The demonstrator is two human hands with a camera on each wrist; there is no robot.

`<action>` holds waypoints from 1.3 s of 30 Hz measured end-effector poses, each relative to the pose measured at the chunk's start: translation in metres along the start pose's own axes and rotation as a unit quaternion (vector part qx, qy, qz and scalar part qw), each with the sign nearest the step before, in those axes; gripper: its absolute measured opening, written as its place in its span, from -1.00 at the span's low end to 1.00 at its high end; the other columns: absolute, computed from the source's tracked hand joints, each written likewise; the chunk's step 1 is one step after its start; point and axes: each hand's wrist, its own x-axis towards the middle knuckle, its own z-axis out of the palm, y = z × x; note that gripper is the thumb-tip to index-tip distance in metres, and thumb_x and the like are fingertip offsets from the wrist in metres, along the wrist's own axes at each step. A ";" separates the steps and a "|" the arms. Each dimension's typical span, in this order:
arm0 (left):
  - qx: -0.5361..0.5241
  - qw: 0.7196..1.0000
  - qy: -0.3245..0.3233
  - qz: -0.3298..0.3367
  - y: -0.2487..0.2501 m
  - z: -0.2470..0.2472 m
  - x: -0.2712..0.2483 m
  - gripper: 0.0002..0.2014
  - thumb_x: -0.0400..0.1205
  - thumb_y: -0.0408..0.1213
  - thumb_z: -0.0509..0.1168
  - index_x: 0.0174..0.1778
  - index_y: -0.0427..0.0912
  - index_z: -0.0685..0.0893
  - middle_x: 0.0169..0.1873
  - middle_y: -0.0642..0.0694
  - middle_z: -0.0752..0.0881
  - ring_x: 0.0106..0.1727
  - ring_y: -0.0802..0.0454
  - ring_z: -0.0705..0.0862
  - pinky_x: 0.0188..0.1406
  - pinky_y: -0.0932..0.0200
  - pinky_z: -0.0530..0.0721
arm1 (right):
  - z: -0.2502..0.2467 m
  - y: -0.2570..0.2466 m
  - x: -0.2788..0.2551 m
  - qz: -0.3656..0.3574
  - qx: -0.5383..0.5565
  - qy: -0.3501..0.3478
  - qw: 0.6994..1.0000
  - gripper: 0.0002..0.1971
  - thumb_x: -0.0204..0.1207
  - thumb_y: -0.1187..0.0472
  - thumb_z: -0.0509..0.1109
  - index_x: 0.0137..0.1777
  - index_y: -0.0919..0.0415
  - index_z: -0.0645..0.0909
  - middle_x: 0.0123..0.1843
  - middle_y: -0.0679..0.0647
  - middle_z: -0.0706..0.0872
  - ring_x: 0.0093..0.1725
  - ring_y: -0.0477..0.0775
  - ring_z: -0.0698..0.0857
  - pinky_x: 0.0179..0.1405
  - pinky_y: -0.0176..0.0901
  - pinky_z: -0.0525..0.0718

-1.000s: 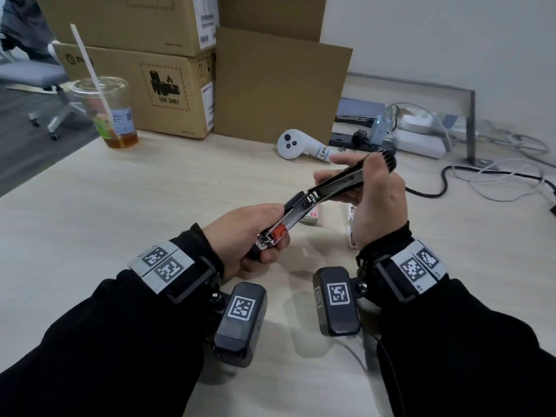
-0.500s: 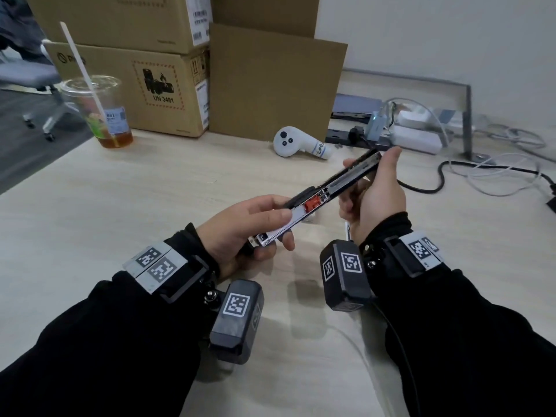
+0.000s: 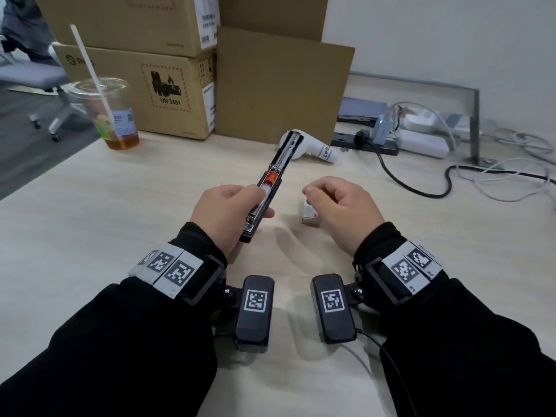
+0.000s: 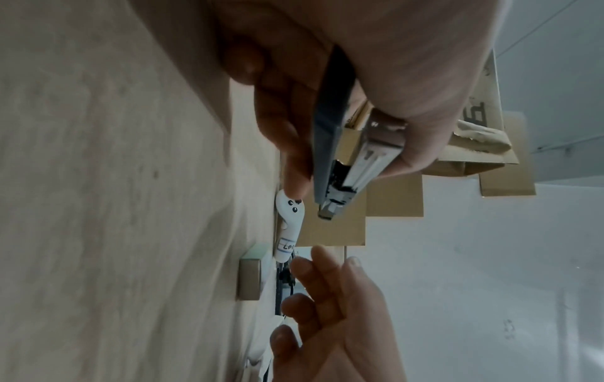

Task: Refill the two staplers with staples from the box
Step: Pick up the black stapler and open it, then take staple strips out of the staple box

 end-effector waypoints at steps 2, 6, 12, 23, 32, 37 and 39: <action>0.043 0.999 0.013 0.009 -0.002 -0.003 0.001 -0.65 0.52 -0.06 0.36 -0.30 -0.34 0.72 -0.43 -0.14 0.79 -0.51 -0.05 0.55 -0.56 0.18 0.49 | 0.002 0.001 0.001 0.013 -0.010 -0.027 0.999 -0.78 0.64 0.04 0.33 -0.11 0.09 0.76 -0.27 -0.21 0.71 -0.28 -0.27 0.77 0.00 0.01 0.80; 0.108 0.994 0.011 -0.015 -0.004 -0.005 0.004 -0.69 0.44 0.05 0.35 -0.41 -0.13 0.58 -0.52 -0.13 0.53 -0.50 -0.07 0.48 -0.49 0.02 0.46 | 0.003 0.004 0.002 0.024 -0.005 -0.042 0.999 -0.77 0.60 0.01 0.32 -0.14 0.08 0.75 -0.42 -0.38 0.66 -0.31 -0.20 0.80 0.07 0.20 0.82; 0.163 0.986 0.001 -0.030 -0.004 -0.006 0.008 -0.65 0.31 0.12 0.26 -0.45 -0.12 0.45 -0.49 -0.20 0.43 -0.45 -0.11 0.41 -0.39 -0.10 0.41 | 0.002 0.003 0.002 0.032 0.000 -0.041 0.999 -0.75 0.61 0.02 0.33 -0.13 0.14 0.75 -0.41 -0.35 0.68 -0.29 -0.22 0.81 0.11 0.19 0.80; 0.283 0.959 -0.025 -0.010 -0.006 -0.006 0.011 -0.74 0.47 0.05 0.39 -0.29 -0.08 0.77 -0.44 -0.02 0.78 -0.38 0.00 0.73 -0.39 0.17 0.60 | 0.001 0.000 0.003 0.027 -0.084 -0.072 0.994 -0.72 0.62 0.03 0.30 -0.18 0.16 0.74 -0.16 0.01 0.81 -0.02 0.09 0.83 0.14 0.21 0.73; 0.243 0.970 -0.011 -0.005 -0.012 -0.006 0.012 -0.72 0.43 0.07 0.49 -0.24 -0.08 0.72 -0.51 -0.04 0.77 -0.61 0.00 0.59 -0.51 0.14 0.53 | 0.000 -0.002 0.005 0.032 -0.336 -0.103 0.936 -0.61 0.50 -0.18 0.31 0.34 -0.26 0.58 0.43 -0.22 0.62 0.46 0.07 0.50 0.42 0.21 0.43; 0.220 0.976 -0.008 0.000 -0.013 -0.004 0.013 -0.71 0.41 0.11 0.51 -0.27 -0.06 0.74 -0.58 0.07 0.75 -0.58 0.04 0.60 -0.42 0.13 0.56 | -0.002 -0.004 0.005 0.048 -0.387 -0.141 0.910 -0.54 0.51 -0.09 0.33 0.43 -0.35 0.46 0.43 -0.24 0.60 0.47 0.05 0.46 0.38 0.26 0.26; 0.203 0.979 -0.013 0.001 -0.014 -0.003 0.012 -0.72 0.42 0.07 0.50 -0.26 -0.08 0.75 -0.61 0.09 0.73 -0.59 0.07 0.58 -0.40 0.14 0.52 | -0.003 -0.005 0.005 0.043 -0.387 -0.134 0.911 -0.54 0.52 -0.08 0.35 0.43 -0.36 0.46 0.40 -0.21 0.61 0.45 0.05 0.47 0.35 0.23 0.26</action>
